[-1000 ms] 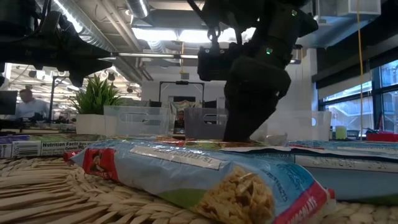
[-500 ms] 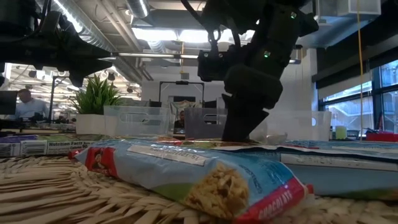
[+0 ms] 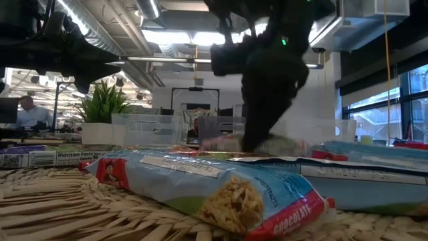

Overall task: Pick and place Granola Bars by type
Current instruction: Put the red granola bar into the black bin

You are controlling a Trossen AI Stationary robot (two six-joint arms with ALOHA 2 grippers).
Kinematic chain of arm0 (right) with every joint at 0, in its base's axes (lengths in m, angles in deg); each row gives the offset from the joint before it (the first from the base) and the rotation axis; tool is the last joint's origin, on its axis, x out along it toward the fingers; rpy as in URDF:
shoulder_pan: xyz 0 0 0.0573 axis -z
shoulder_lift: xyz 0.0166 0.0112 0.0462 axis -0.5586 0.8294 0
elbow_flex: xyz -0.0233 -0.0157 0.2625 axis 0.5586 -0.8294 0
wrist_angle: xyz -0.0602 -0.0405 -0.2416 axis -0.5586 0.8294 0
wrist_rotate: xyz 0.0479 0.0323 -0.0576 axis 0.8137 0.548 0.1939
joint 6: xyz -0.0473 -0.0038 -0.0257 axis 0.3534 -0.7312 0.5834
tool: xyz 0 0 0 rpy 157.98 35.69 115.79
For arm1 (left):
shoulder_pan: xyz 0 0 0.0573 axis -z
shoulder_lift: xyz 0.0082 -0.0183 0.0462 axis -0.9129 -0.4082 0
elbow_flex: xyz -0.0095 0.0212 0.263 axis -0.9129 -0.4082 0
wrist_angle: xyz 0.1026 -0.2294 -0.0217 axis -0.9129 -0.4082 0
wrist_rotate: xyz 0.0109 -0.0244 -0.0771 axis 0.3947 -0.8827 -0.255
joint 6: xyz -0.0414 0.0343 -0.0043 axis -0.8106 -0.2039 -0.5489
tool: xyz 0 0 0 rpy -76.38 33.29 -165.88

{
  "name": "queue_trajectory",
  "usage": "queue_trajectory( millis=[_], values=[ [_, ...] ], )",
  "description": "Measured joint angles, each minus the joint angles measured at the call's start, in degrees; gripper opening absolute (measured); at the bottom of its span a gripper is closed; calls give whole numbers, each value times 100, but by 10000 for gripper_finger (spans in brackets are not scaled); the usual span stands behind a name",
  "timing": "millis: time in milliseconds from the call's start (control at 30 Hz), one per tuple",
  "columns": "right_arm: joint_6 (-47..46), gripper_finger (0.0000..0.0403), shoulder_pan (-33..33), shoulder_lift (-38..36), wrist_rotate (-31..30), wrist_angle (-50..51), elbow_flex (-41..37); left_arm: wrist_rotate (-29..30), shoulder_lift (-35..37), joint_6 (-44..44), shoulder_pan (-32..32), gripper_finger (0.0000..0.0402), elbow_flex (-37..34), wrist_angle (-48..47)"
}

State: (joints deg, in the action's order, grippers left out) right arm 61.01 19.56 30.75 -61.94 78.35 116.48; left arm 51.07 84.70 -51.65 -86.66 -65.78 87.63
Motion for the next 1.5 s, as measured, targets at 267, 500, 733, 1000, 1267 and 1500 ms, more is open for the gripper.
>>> queue_trajectory(
  millis=[267,500,733,1000,1267,1500],
  values=[
    [600,84,385,0,-289,962,1276,-2,0,0,0,152,0,0],
    [-253,84,893,-4,-1280,2315,2373,0,0,-4,2,151,0,0],
    [-1497,84,1529,-15,-1392,2534,2223,-1,0,-4,1,150,0,0],
    [-1471,84,1912,-8,-1247,1241,1382,-2,0,-5,2,152,0,0],
    [-1362,84,1991,-4,-1246,559,827,-2,0,-7,1,150,0,0],
    [-1377,84,1986,-4,-1097,-207,351,-2,0,-5,0,151,0,0]
  ],
)
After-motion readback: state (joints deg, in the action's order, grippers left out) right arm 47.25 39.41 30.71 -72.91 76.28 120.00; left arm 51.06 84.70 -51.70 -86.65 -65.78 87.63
